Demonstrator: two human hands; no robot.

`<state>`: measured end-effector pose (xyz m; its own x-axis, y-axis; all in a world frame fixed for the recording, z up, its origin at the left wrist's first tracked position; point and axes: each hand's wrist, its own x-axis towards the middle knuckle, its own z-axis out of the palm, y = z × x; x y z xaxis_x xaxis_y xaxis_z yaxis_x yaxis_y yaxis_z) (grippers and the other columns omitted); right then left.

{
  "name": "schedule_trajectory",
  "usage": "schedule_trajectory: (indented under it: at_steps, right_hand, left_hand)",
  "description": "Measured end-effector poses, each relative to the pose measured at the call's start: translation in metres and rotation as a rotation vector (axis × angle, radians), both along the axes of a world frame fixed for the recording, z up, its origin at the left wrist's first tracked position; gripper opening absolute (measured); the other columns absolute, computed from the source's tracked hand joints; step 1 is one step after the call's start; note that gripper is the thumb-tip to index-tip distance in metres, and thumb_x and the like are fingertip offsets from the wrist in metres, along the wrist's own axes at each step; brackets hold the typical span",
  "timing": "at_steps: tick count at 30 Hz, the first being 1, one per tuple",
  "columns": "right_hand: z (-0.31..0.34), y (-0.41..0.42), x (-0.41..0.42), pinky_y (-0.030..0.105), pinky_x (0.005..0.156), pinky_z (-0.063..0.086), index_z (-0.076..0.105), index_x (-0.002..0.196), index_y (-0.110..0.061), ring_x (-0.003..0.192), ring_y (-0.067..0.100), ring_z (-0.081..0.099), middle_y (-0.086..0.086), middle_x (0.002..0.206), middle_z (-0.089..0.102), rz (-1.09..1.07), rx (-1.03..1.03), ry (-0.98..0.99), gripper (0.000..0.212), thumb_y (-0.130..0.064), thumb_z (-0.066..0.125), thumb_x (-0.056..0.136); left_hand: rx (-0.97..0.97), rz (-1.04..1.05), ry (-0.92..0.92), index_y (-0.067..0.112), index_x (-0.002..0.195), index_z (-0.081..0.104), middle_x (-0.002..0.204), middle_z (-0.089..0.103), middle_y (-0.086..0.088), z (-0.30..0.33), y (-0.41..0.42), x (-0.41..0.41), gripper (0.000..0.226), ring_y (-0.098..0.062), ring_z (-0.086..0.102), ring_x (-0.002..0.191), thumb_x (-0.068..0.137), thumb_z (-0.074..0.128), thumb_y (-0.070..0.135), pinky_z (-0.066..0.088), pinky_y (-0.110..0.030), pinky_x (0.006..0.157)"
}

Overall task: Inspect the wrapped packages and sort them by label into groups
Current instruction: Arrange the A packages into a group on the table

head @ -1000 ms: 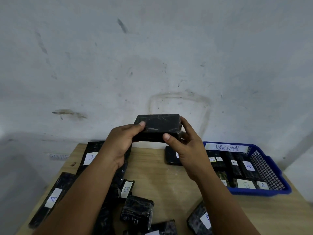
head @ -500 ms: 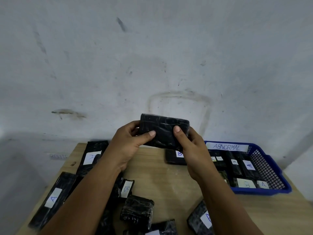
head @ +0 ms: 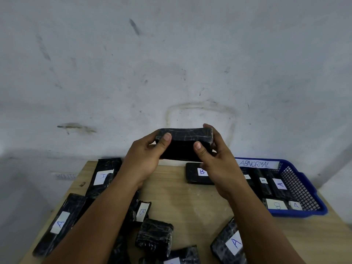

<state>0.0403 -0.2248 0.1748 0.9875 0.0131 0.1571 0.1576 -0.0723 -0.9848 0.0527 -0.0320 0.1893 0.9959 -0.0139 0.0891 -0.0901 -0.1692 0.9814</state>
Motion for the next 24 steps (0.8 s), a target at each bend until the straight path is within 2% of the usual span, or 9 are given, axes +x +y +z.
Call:
schedule_trajectory:
  at_steps: [3, 5, 8, 10, 12, 15, 17, 20, 24]
  right_hand:
    - [0.006, 0.001, -0.003, 0.033, 0.104, 0.048, 0.033, 0.153, -0.058, 0.120, 0.001, 0.063, -0.016, 0.135, 0.063, 0.045, -0.065, 0.111, 0.082, -0.067, 0.069, 0.079]
    - [0.008, 0.003, -0.004, 0.040, 0.106, 0.046, 0.039, 0.148, -0.061, 0.126, 0.007, 0.060, -0.012, 0.136, 0.063, 0.032, -0.037, 0.163, 0.076, -0.074, 0.065, 0.077]
    - [0.004, 0.005, -0.002, 0.034, 0.104, 0.050, 0.055, 0.139, -0.052, 0.114, 0.005, 0.069, -0.009, 0.124, 0.072, -0.050, 0.061, 0.124, 0.051, -0.054, 0.070, 0.090]
    - [0.001, 0.008, -0.003, 0.023, 0.096, 0.053, 0.057, 0.139, -0.047, 0.108, 0.002, 0.071, -0.005, 0.121, 0.074, -0.066, 0.093, 0.086, 0.048, -0.043, 0.072, 0.093]
    - [0.002, 0.011, -0.006, 0.011, 0.075, 0.055, 0.052, 0.144, -0.046, 0.100, -0.003, 0.072, -0.005, 0.120, 0.074, -0.067, 0.105, 0.076, 0.056, -0.042, 0.073, 0.092]
    - [0.007, 0.012, -0.012, 0.011, 0.059, 0.053, 0.037, 0.153, -0.053, 0.100, -0.004, 0.067, -0.015, 0.124, 0.066, -0.042, 0.068, 0.104, 0.083, -0.062, 0.071, 0.077]
    - [0.009, 0.012, -0.014, 0.014, 0.067, 0.053, 0.033, 0.156, -0.053, 0.109, -0.003, 0.063, -0.017, 0.128, 0.059, -0.011, 0.037, 0.109, 0.092, -0.067, 0.068, 0.071]
    - [0.007, 0.008, -0.013, 0.019, 0.076, 0.062, 0.037, 0.156, -0.047, 0.097, -0.004, 0.072, -0.016, 0.124, 0.062, -0.004, 0.090, 0.075, 0.089, -0.054, 0.073, 0.075]
    - [0.002, 0.007, -0.010, 0.024, 0.102, 0.053, 0.035, 0.158, -0.044, 0.123, 0.004, 0.065, -0.013, 0.132, 0.065, -0.021, 0.112, 0.031, 0.101, -0.052, 0.083, 0.071]
  left_hand:
    - [-0.017, 0.065, -0.065, 0.057, 0.098, 0.072, 0.101, 0.078, 0.018, -0.006, 0.002, 0.002, 0.021, 0.000, 0.071, 0.103, 0.079, 0.066, 0.060, 0.050, -0.038, 0.107]
    - [-0.054, 0.079, -0.070, 0.052, 0.107, 0.070, 0.105, 0.077, 0.018, -0.008, 0.002, 0.001, 0.032, 0.001, 0.070, 0.107, 0.075, 0.070, 0.057, 0.050, -0.036, 0.107]
    - [-0.097, 0.027, -0.033, 0.039, 0.123, 0.068, 0.108, 0.076, 0.018, -0.008, 0.004, 0.000, 0.054, 0.007, 0.067, 0.106, 0.072, 0.073, 0.054, 0.049, -0.027, 0.103]
    - [-0.072, 0.014, 0.033, 0.032, 0.127, 0.068, 0.116, 0.074, 0.013, -0.005, 0.004, 0.000, 0.064, 0.001, 0.066, 0.112, 0.071, 0.074, 0.064, 0.049, -0.033, 0.104]
    - [-0.061, -0.001, 0.097, 0.029, 0.112, 0.074, 0.109, 0.077, 0.010, -0.003, 0.005, 0.001, 0.046, -0.009, 0.069, 0.109, 0.081, 0.071, 0.062, 0.053, -0.033, 0.094]
    - [-0.114, 0.006, 0.109, 0.023, 0.098, 0.075, 0.094, 0.079, 0.011, -0.002, 0.005, -0.001, 0.021, -0.003, 0.072, 0.093, 0.091, 0.067, 0.041, 0.046, -0.018, 0.072]
    - [-0.123, -0.016, 0.076, 0.020, 0.111, 0.073, 0.103, 0.077, 0.010, -0.002, 0.007, -0.002, 0.035, -0.003, 0.069, 0.098, 0.083, 0.071, 0.042, 0.047, -0.019, 0.083]
    - [-0.121, -0.054, 0.081, 0.023, 0.136, 0.060, 0.129, 0.066, 0.009, -0.002, 0.013, 0.000, 0.081, -0.004, 0.059, 0.121, 0.062, 0.076, 0.050, 0.041, -0.028, 0.104]
    - [-0.217, -0.085, 0.081, 0.022, 0.116, 0.072, 0.108, 0.074, 0.012, -0.002, 0.016, 0.003, 0.062, 0.004, 0.070, 0.096, 0.056, 0.080, 0.035, 0.048, -0.015, 0.082]
